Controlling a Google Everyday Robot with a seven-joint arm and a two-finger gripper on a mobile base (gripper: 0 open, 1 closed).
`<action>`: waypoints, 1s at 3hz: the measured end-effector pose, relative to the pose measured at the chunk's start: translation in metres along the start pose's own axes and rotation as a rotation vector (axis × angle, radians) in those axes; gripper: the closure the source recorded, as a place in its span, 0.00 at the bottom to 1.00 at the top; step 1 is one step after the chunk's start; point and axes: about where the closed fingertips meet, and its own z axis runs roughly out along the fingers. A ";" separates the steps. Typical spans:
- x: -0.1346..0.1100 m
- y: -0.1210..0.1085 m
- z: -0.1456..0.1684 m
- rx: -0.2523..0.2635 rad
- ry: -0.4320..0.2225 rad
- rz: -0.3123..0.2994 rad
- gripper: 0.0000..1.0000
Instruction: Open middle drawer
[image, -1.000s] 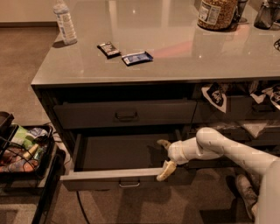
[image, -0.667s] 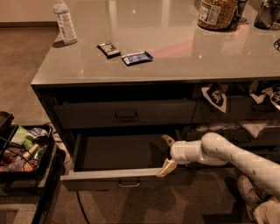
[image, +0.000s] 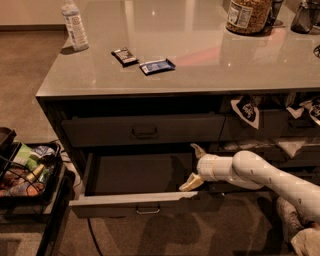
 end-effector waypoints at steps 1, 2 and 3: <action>0.000 0.000 0.000 0.000 0.000 0.000 0.00; 0.000 0.000 0.000 0.000 0.000 0.000 0.19; 0.000 0.000 0.000 0.000 0.000 0.000 0.42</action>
Offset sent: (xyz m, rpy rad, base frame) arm 0.0000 0.0001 0.0001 0.0001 -0.0005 0.0003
